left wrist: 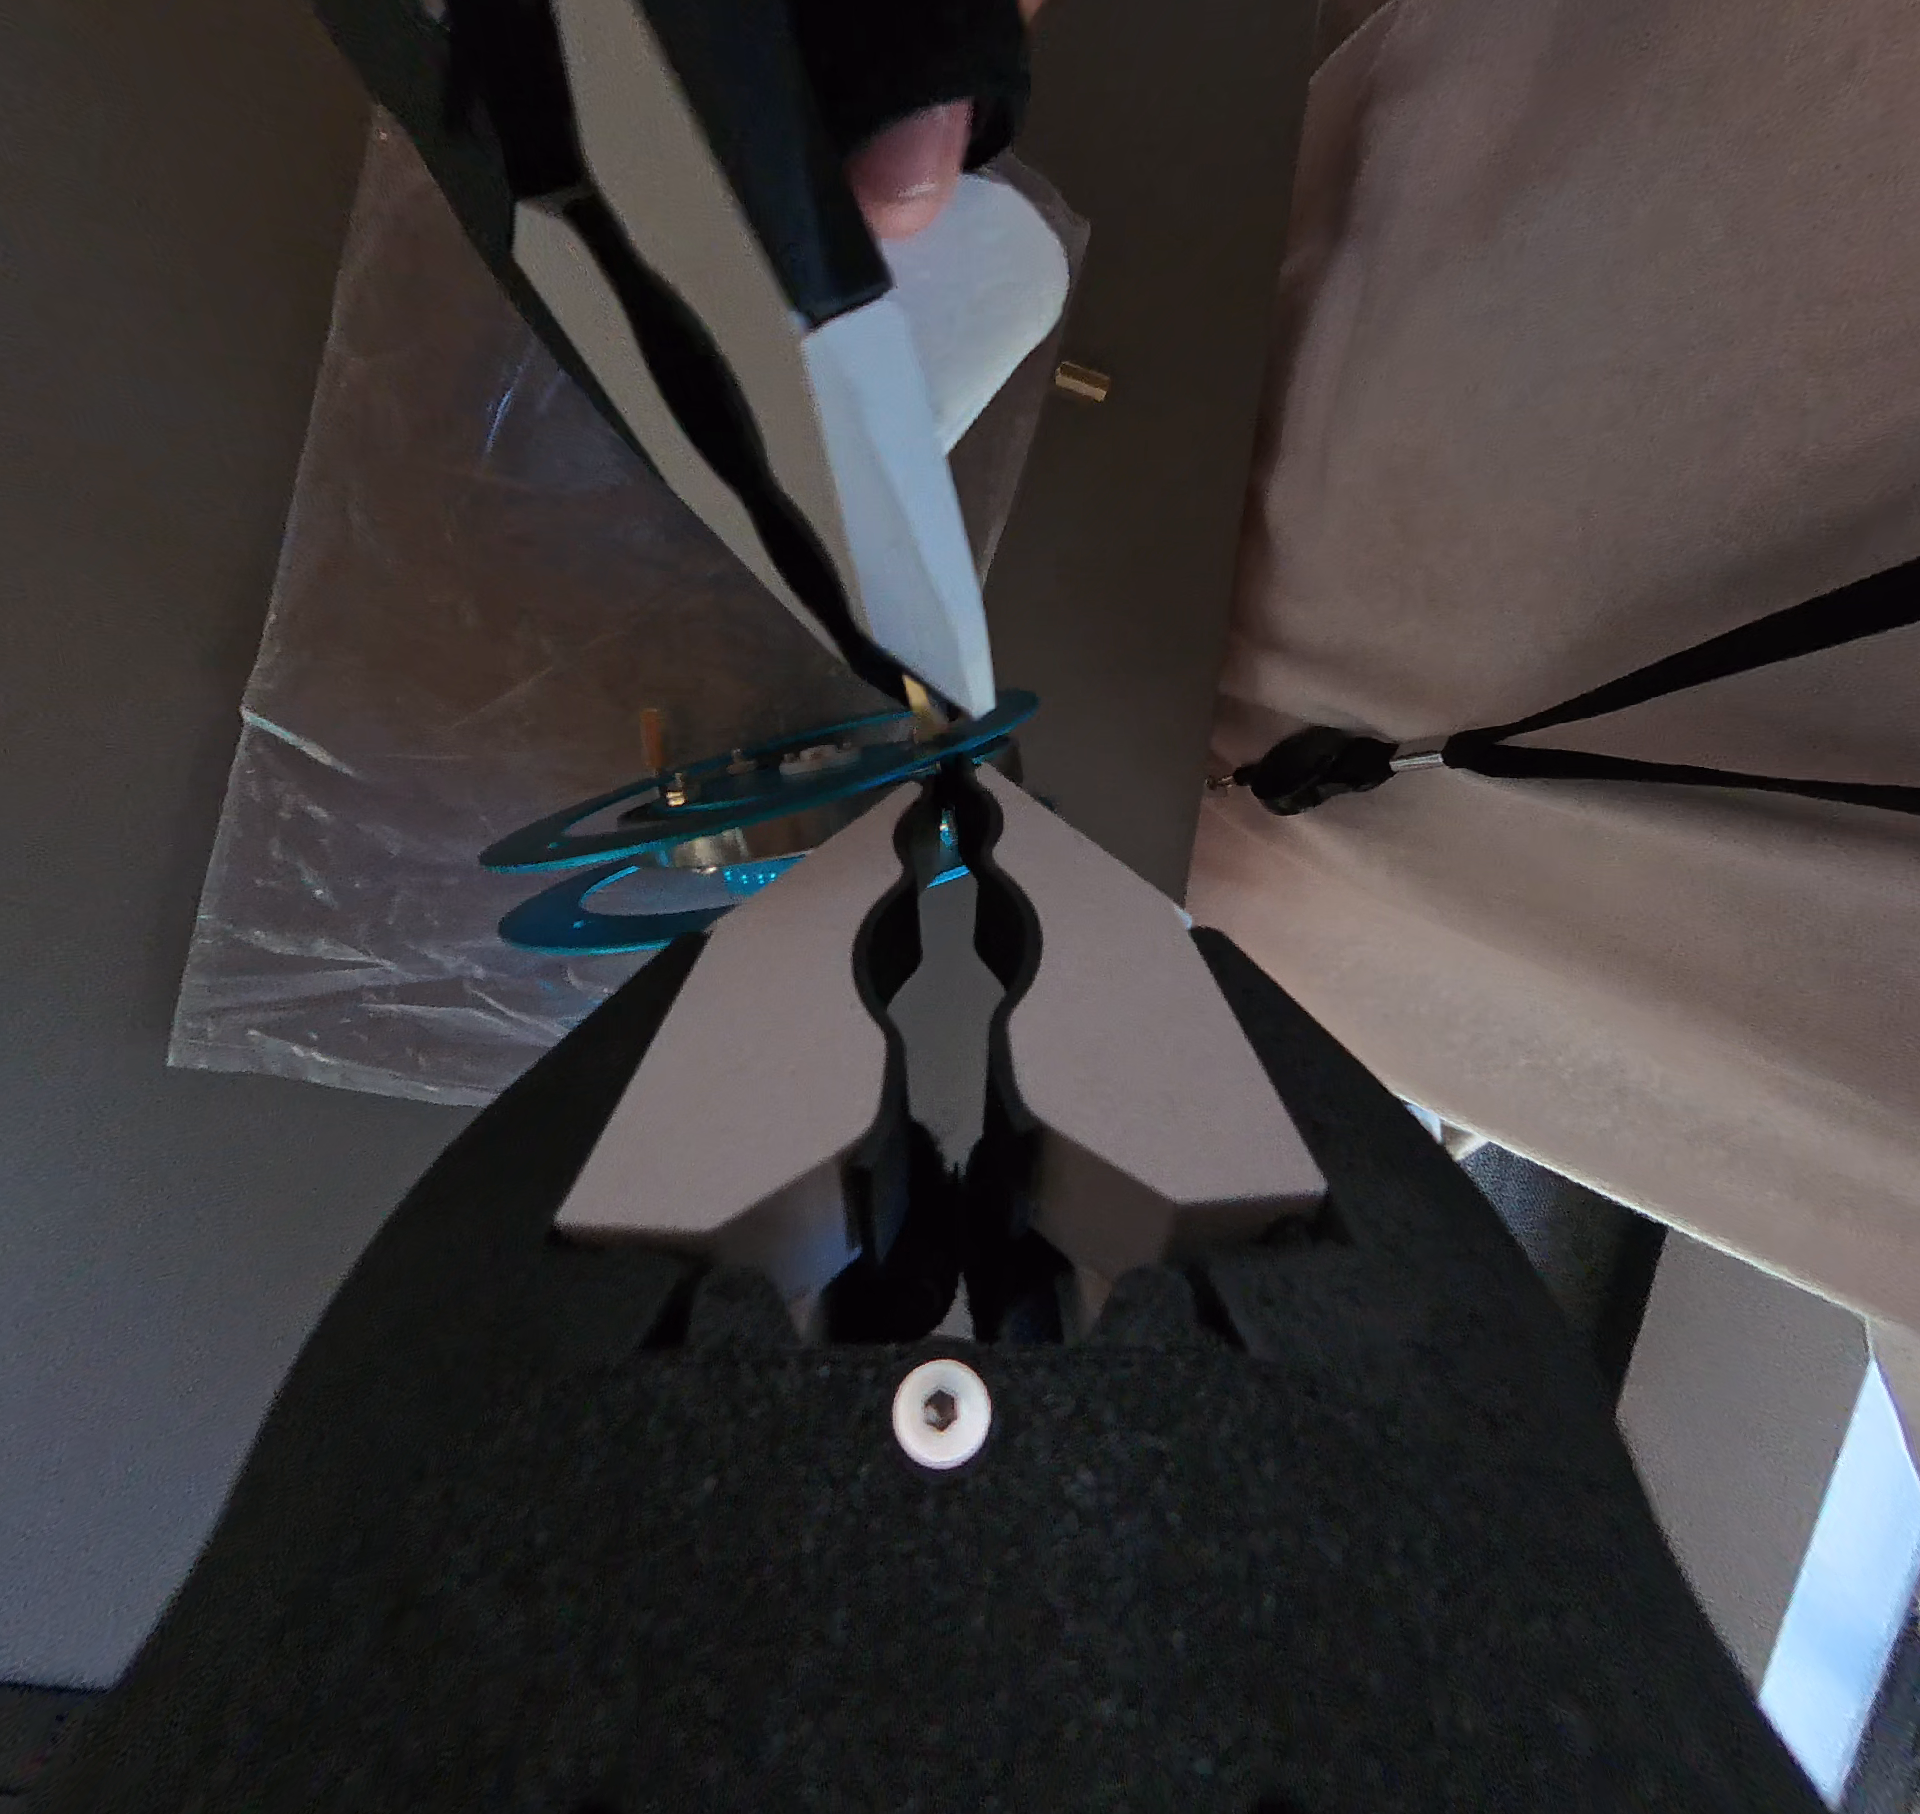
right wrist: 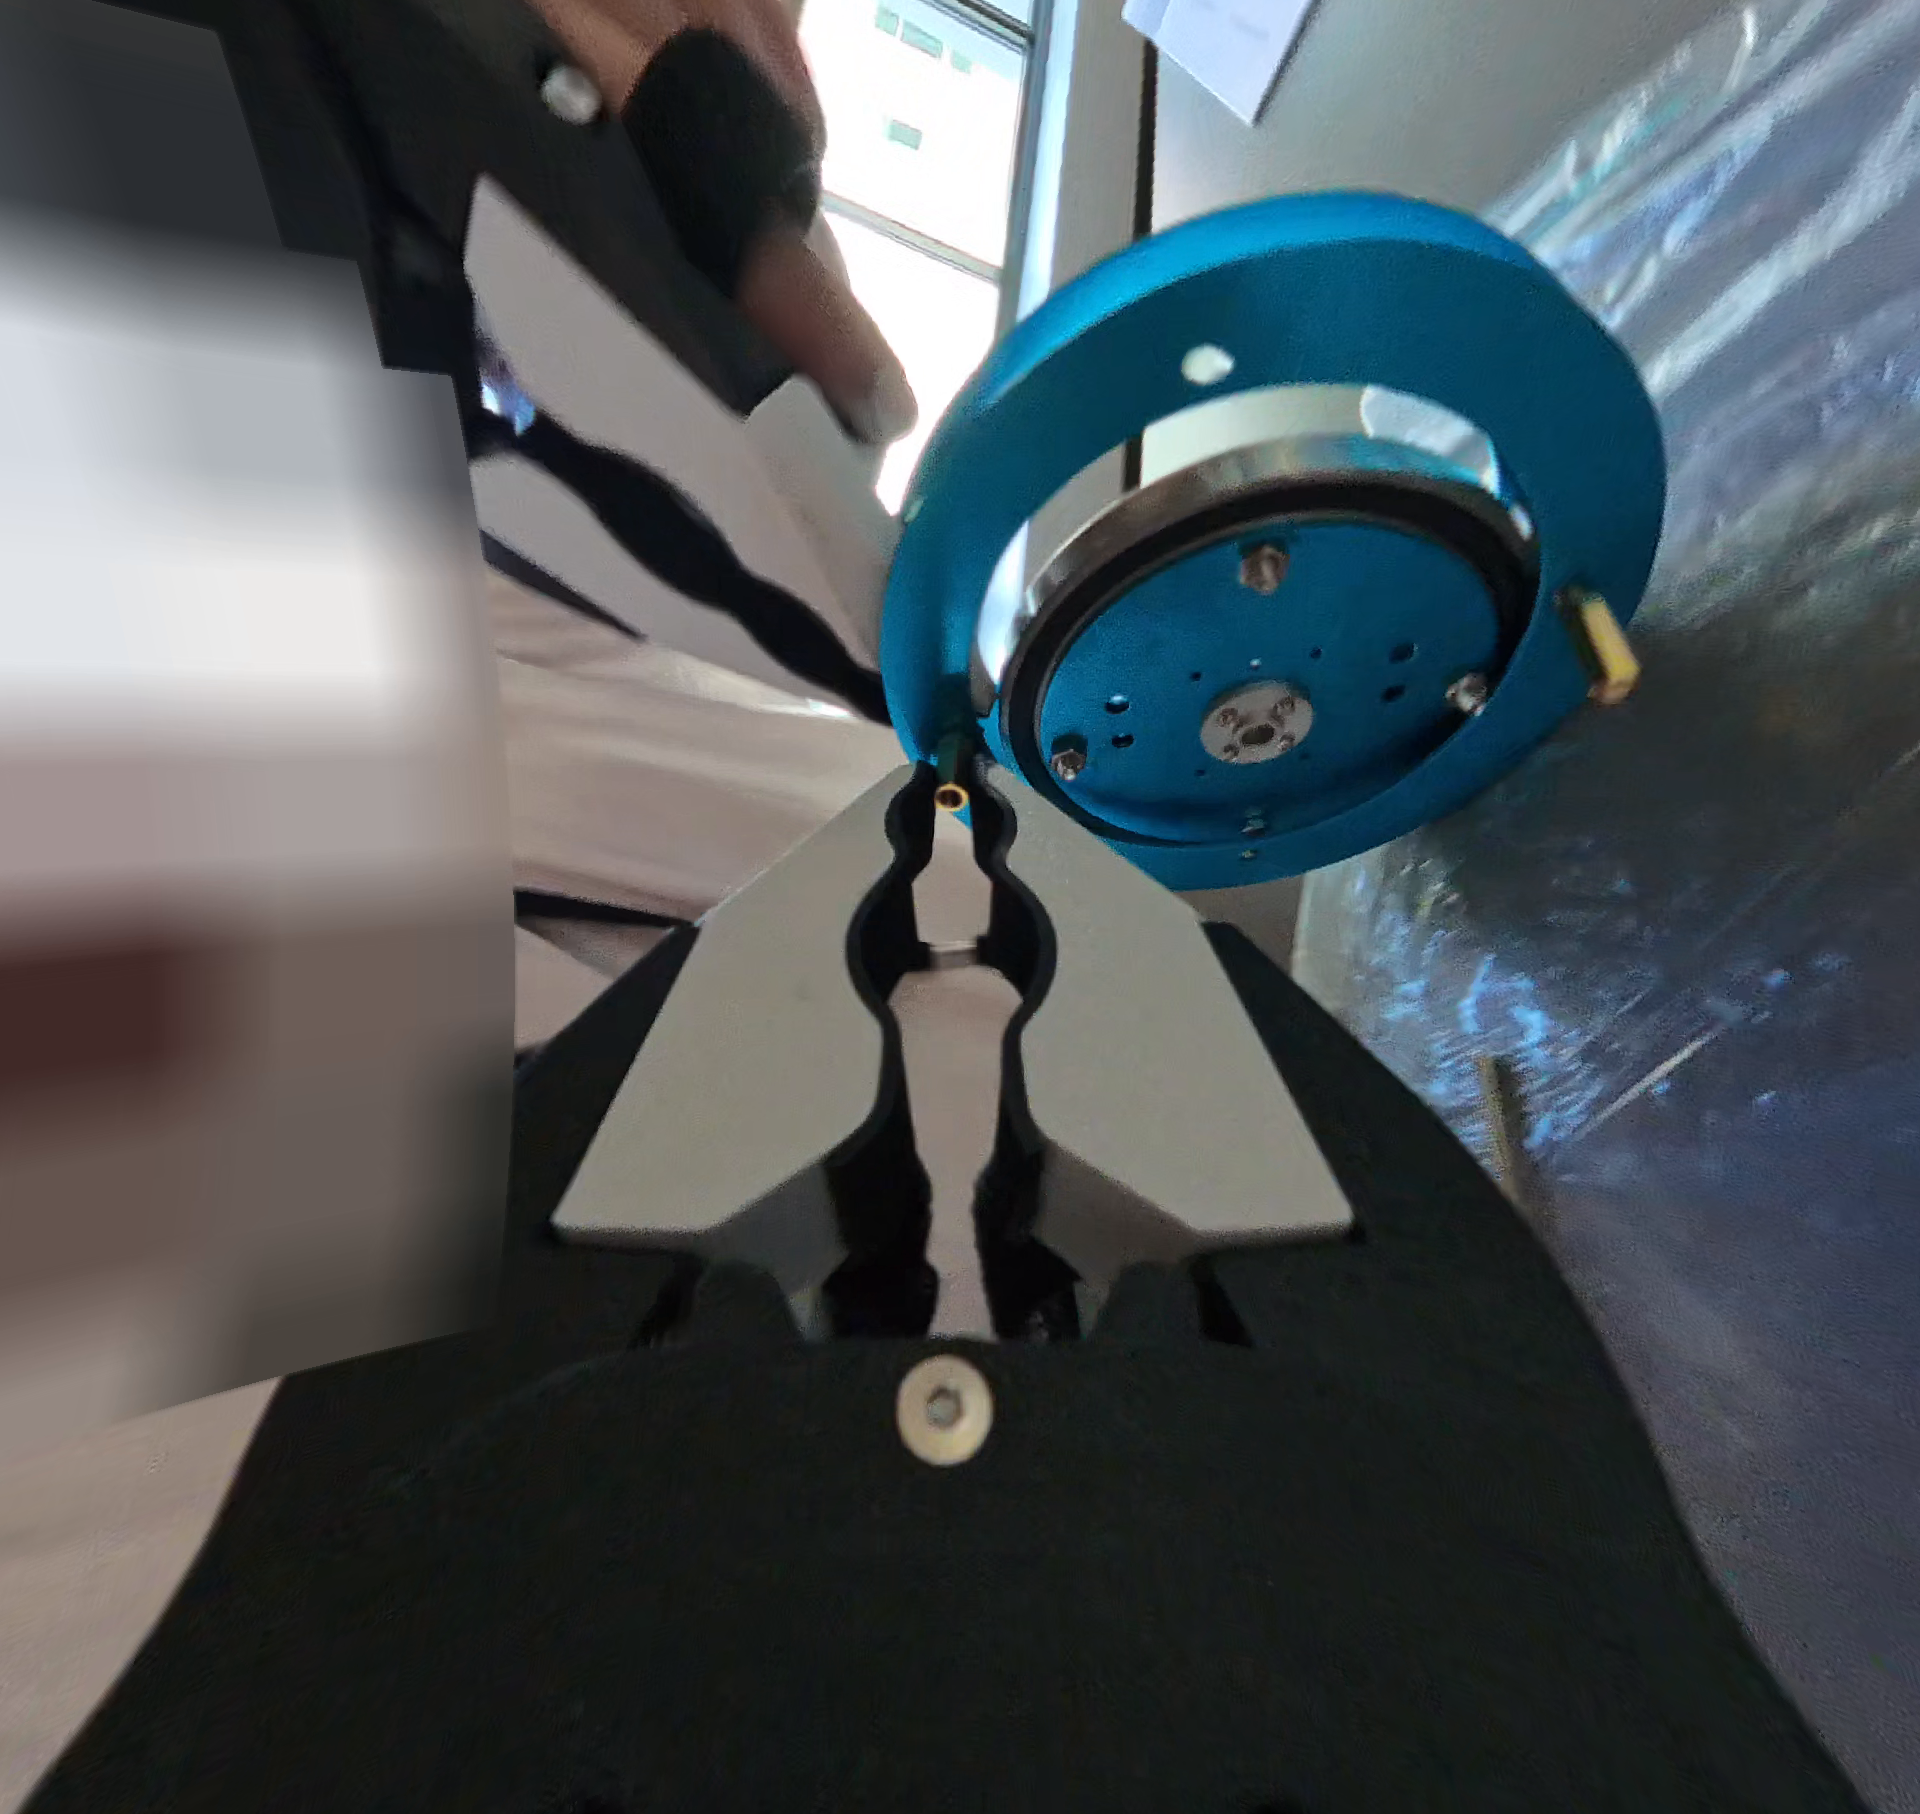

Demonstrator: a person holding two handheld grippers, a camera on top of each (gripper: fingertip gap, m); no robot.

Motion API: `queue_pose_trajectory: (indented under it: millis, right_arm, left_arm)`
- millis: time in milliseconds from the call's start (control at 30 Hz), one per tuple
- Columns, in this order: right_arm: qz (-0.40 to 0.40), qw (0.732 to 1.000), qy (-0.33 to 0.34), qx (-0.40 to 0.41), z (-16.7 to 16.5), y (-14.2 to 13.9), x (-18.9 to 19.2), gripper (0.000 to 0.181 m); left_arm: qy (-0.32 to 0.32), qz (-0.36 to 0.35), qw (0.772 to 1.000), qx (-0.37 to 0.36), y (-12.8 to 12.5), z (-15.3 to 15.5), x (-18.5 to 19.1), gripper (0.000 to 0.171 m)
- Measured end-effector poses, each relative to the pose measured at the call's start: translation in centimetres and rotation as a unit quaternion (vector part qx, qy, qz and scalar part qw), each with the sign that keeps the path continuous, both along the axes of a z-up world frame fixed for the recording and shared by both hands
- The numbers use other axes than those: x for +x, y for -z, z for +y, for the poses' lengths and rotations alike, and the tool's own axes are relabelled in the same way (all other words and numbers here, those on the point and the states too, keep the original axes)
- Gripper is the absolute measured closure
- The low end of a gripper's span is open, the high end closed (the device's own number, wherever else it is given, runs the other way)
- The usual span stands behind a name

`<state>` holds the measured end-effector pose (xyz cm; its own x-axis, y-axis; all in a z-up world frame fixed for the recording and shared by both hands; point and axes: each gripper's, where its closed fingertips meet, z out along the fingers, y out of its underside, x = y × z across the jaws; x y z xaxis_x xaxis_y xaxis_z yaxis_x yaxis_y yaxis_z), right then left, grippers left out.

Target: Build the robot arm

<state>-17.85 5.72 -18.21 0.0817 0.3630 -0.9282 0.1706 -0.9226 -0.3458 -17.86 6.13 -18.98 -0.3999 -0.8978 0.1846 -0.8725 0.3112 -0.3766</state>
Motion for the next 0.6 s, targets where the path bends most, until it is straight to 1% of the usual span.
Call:
queue_pose_trajectory:
  millis: [33, 67, 100, 133, 167, 200, 233, 267, 300, 333, 367, 400, 433, 500, 567, 600]
  right_arm:
    - [-0.016, 0.998, -0.001, 0.059, 0.1, 0.4, 0.1, 0.17]
    - [-0.028, 0.991, 0.002, 0.131, 0.3, 0.5, 0.2, 0.152]
    - [-0.035, 0.975, -0.005, 0.217, 0.3, 0.5, 0.3, 0.148]
    - [-0.061, 0.947, -0.007, 0.315, 0.5, 0.9, 0.5, 0.144]
    - [-0.09, 0.901, -0.01, 0.425, 0.9, 1.4, 0.8, 0.14]
    - [-0.117, 0.838, -0.018, 0.533, 1.2, 1.8, 1.0, 0.132]
    - [-0.146, 0.767, -0.017, 0.625, 1.5, 2.0, 1.2, 0.126]
    - [-0.17, 0.696, -0.001, 0.698, 1.8, 1.6, 1.4, 0.128]
    - [-0.181, 0.624, 0.034, 0.759, 1.9, 0.5, 1.5, 0.138]
    - [-0.175, 0.551, 0.037, 0.815, 1.4, -0.2, 1.5, 0.154]
    - [-0.176, 0.502, 0.024, 0.847, 0.7, -0.2, 1.2, 0.156]
    - [-0.185, 0.481, 0.005, 0.857, 0.4, 0.2, 1.0, 0.156]
    - [-0.189, 0.477, -0.011, 0.858, 0.4, 0.5, 0.7, 0.15]
    - [-0.187, 0.478, -0.008, 0.858, 0.9, 0.2, 0.7, 0.147]
    - [-0.172, 0.494, -0.026, 0.852, 0.9, 0.0, 0.7, 0.153]
    - [-0.169, 0.496, -0.038, 0.851, 0.9, 0.0, 0.7, 0.16]
  left_arm:
    - [0.0, -0.001, 1.0, 0.004, 0.0, 0.1, 0.0, 0.17]
    - [0.001, -0.001, 1.0, 0.007, 0.0, 0.2, -0.1, 0.17]
    - [0.002, 0.0, 1.0, 0.007, 0.0, 0.2, -0.1, 0.17]
    - [0.003, 0.0, 1.0, 0.007, 0.0, 0.2, -0.1, 0.17]
    - [0.005, 0.002, 1.0, 0.006, 0.0, 0.2, -0.2, 0.17]
    - [0.007, 0.003, 1.0, 0.006, 0.0, 0.1, -0.2, 0.17]
    - [0.008, 0.003, 1.0, 0.007, 0.0, 0.2, -0.2, 0.17]
    - [0.009, 0.005, 1.0, 0.007, 0.0, 0.2, -0.2, 0.17]
    - [0.01, 0.006, 1.0, 0.007, 0.0, 0.2, -0.2, 0.17]
    - [0.01, 0.007, 1.0, 0.007, 0.0, 0.3, -0.2, 0.17]
    - [0.011, 0.009, 1.0, 0.006, 0.0, 0.3, -0.2, 0.17]
    - [0.012, 0.011, 1.0, 0.005, 0.0, 0.3, -0.2, 0.17]
    - [0.014, 0.013, 1.0, 0.005, 0.0, 0.3, -0.3, 0.17]
    - [0.016, 0.016, 1.0, 0.004, 0.0, 0.3, -0.2, 0.17]
    - [0.018, 0.018, 1.0, 0.004, 0.0, 0.3, -0.2, 0.17]
    - [0.018, 0.018, 1.0, 0.004, 0.0, 0.3, -0.1, 0.17]
